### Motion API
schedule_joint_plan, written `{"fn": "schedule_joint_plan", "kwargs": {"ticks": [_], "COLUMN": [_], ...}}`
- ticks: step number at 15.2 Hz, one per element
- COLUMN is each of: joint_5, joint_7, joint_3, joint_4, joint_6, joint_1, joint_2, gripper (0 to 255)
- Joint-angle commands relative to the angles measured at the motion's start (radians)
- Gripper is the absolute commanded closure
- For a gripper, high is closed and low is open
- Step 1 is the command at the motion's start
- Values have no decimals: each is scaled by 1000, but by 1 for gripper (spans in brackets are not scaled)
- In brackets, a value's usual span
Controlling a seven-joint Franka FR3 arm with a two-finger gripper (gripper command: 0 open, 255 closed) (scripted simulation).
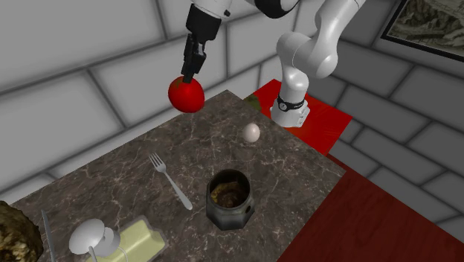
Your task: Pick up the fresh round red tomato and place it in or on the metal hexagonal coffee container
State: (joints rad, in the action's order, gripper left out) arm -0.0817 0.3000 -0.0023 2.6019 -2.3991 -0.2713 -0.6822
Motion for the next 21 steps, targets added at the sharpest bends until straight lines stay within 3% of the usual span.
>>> {"fn": "schedule_joint_plan", "kwargs": {"ticks": [1,7,21], "joint_5": [2,6,33], "joint_7": [-1,-6,344], "joint_3": [1,0,329], "joint_4": [-27,-94,-309], "joint_6": [31,104,237], "joint_1": [1,4,56], "joint_2": [-3,-10,94], "gripper": [255,255,255]}}
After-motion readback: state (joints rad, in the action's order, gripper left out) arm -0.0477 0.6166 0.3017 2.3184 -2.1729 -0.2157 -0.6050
